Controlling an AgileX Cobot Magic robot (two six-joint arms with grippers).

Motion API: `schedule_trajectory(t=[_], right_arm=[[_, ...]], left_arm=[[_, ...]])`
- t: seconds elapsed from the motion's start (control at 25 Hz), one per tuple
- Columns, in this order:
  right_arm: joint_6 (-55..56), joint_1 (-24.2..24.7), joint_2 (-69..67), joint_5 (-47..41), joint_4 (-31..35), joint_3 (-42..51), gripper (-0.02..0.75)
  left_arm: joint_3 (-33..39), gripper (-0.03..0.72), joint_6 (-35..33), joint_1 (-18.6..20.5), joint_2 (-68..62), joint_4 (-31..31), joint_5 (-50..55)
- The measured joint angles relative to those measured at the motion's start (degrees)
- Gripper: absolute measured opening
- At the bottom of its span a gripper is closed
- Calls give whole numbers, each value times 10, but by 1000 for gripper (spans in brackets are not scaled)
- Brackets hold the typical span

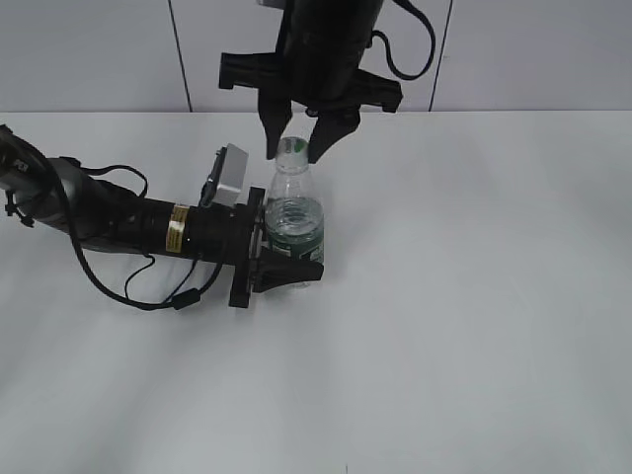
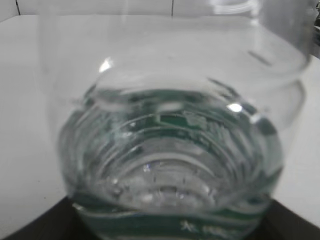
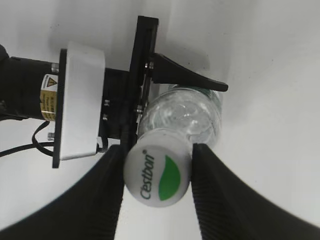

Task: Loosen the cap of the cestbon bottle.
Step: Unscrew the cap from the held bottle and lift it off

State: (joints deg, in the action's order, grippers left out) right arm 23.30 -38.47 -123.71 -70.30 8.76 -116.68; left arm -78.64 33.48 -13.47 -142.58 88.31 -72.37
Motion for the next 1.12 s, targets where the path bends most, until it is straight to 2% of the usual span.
schedule_trajectory(t=[0.12,0.32,1.12], right_arm=[[-29,0,0,-1,1,0,307],[-102,1,0,-2,11,0,307],[-607,1,0,0,18,0,303]], left_arm=[[0,412,0,0,0,1,0],[0,412,-1,1,0,4,-2],[0,412,-4,2,0,7,-4]])
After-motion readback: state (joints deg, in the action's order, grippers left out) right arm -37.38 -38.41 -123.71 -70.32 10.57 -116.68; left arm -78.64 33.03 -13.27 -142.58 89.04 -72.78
